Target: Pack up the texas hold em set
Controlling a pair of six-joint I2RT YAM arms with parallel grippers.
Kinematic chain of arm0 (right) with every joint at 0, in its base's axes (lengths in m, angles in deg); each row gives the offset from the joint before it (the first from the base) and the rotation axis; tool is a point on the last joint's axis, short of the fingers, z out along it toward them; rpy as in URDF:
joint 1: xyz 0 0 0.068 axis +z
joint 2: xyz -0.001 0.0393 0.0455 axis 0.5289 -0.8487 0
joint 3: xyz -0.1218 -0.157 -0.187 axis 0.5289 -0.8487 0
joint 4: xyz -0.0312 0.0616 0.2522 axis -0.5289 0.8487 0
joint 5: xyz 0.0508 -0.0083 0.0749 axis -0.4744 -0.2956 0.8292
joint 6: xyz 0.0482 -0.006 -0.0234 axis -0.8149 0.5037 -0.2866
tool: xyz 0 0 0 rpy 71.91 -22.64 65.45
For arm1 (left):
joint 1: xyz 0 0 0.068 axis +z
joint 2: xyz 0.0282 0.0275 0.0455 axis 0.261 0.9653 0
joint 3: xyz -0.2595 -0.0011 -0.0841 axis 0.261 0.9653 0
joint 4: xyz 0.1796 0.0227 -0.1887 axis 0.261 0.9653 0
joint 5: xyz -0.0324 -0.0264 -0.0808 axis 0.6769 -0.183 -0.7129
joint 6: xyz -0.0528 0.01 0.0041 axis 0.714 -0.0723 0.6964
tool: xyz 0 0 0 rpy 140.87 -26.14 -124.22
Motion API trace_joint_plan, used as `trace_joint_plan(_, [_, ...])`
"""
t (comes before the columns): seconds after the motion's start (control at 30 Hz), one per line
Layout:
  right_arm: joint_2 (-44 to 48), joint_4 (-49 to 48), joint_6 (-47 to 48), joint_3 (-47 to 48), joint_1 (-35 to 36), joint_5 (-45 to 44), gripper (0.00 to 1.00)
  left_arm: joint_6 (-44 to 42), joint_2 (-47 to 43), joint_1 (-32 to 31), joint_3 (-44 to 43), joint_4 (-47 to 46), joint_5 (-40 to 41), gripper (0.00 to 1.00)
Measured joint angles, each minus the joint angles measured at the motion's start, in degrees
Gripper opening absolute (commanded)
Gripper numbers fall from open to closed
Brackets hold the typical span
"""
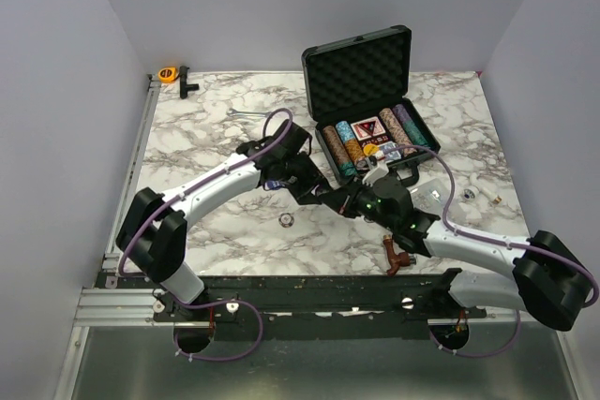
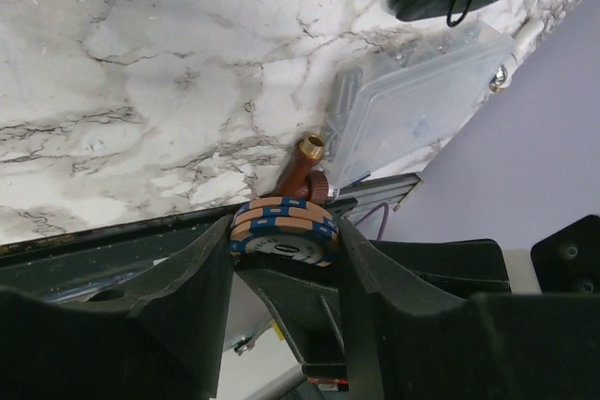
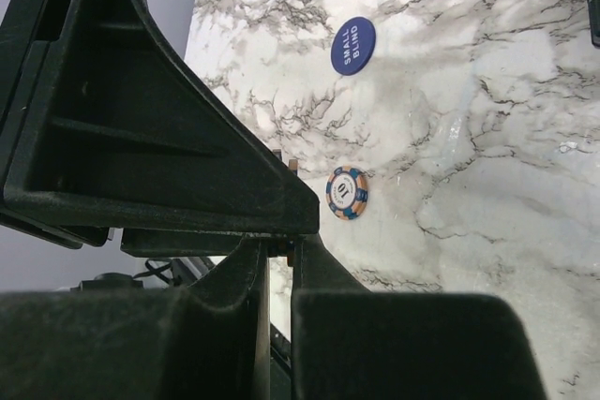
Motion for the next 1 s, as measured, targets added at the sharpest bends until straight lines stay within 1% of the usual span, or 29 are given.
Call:
trace_joint_plan(0.17, [0.3, 3.4, 1.6, 2.2, 0.2, -2.1, 0.01, -3.7, -1.8, 2.4, -0.2, 0.5, 0.1, 0.65])
trace_joint_plan(0.23, [-0.1, 5.5, 2.6, 3.8, -0.1, -3.4, 0.01, -6.4, -3.5, 4.8, -0.2, 1.7, 0.8, 0.68])
trace_joint_plan(0.3, [-1.2, 7.9, 3.3, 6.0, -0.3, -4.6, 0.01, -10.0, -5.9, 8.4, -0.5, 3.0, 2.3, 0.75])
trace_joint_plan(0.4, [-3.3, 12.7, 4.5, 10.2, -1.2, -6.2, 0.01, -16.8, -9.9, 14.3, -1.4, 4.3, 5.0, 0.76])
trace_joint_plan(0.43, [-4.0, 14.6, 4.9, 11.8, -1.6, -6.9, 0.01, -19.5, -11.4, 16.5, -2.0, 4.4, 5.7, 0.78])
trace_joint_plan(0.47, [-4.5, 16.8, 5.1, 13.6, -1.8, -7.5, 0.01, -21.7, -12.4, 17.9, -2.6, 4.5, 6.3, 0.79])
trace_joint_plan(0.5, [-5.2, 19.1, 5.1, 15.6, -2.3, -8.2, 0.01, -24.3, -13.5, 19.1, -3.1, 4.3, 6.7, 0.81])
trace_joint_plan(0.6, [-8.2, 26.9, 4.9, 22.9, -5.8, -8.9, 0.01, -32.5, -17.3, 22.0, -4.5, 4.2, 7.4, 0.82])
trace_joint_plan(0.77, [-16.1, 39.6, 1.2, 36.0, -13.9, -9.3, 0.01, -41.2, -19.3, 22.9, -5.9, 3.1, 7.3, 0.82])
trace_joint_plan(0.9, [-22.9, 50.6, -3.3, 46.6, -16.5, -10.3, 0.01, -46.2, -17.3, 23.1, -6.5, 2.5, 4.8, 0.82])
trace_joint_plan(1.0, [-27.0, 55.6, -6.6, 51.6, -18.3, -9.4, 0.01, -48.3, -15.0, 23.1, -6.5, 2.6, 4.1, 0.82])
